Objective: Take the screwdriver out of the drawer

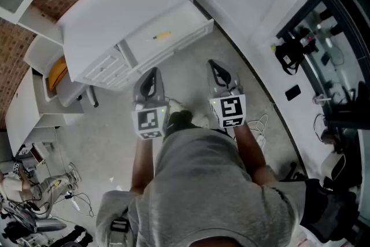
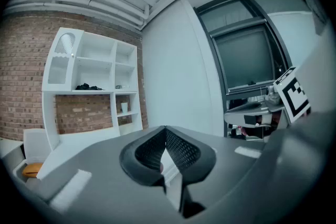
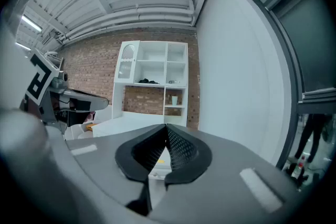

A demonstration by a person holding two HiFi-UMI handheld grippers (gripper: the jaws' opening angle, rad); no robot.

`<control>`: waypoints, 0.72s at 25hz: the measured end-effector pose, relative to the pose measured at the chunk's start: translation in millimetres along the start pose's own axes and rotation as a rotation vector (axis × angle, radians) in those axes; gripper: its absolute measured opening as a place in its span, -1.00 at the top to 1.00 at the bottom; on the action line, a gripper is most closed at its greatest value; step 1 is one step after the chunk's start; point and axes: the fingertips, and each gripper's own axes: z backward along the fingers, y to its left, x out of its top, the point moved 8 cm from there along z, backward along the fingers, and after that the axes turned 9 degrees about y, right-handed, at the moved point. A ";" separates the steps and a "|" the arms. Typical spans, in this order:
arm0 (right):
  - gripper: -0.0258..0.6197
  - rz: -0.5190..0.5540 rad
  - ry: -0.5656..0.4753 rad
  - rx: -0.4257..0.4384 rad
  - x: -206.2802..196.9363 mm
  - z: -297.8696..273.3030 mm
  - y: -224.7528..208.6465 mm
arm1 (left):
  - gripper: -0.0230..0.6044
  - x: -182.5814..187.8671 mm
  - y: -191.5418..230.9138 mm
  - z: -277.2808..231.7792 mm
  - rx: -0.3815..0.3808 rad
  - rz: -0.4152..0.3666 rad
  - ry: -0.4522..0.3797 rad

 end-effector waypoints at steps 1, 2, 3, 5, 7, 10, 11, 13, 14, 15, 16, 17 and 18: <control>0.91 -0.003 0.000 0.002 0.2 -1.2 -1.9 | 0.89 0.6 -0.3 -2.1 0.001 0.000 0.002; 0.91 -0.006 0.000 0.004 0.5 -2.6 -3.8 | 0.89 1.2 -0.4 -4.2 0.002 0.000 0.003; 0.91 -0.011 -0.001 0.007 1.0 -4.4 -5.8 | 0.89 1.6 -0.2 -6.5 0.003 0.002 0.004; 0.91 -0.021 -0.007 0.015 2.7 -10.1 -9.6 | 0.89 1.6 2.0 -12.0 0.005 0.008 0.008; 0.91 -0.025 -0.010 0.018 4.7 -18.5 -13.3 | 0.89 1.1 5.7 -19.7 0.007 0.013 0.013; 0.91 -0.022 0.002 0.021 7.7 -36.5 -17.5 | 0.89 -0.2 13.6 -35.7 0.003 0.013 0.023; 0.91 -0.023 0.008 0.023 8.9 -44.6 -18.4 | 0.89 -0.9 17.6 -42.7 0.001 0.014 0.026; 0.91 -0.025 0.023 0.027 12.0 -63.8 -19.6 | 0.89 -2.3 28.6 -59.3 -0.004 0.017 0.033; 0.91 -0.024 0.029 0.028 14.0 -74.5 -20.1 | 0.89 -2.8 35.4 -68.9 -0.008 0.017 0.037; 0.91 -0.023 0.034 0.027 16.6 -85.8 -20.4 | 0.89 -2.8 42.9 -79.1 -0.014 0.017 0.041; 0.91 -0.023 0.039 0.025 19.6 -97.6 -20.6 | 0.89 -2.3 50.7 -89.6 -0.022 0.016 0.046; 0.91 -0.024 0.044 0.023 23.0 -109.5 -20.7 | 0.89 -1.2 58.8 -100.4 -0.031 0.015 0.050; 0.91 -0.026 0.050 0.019 26.6 -121.4 -21.1 | 0.89 0.3 66.7 -111.2 -0.040 0.013 0.055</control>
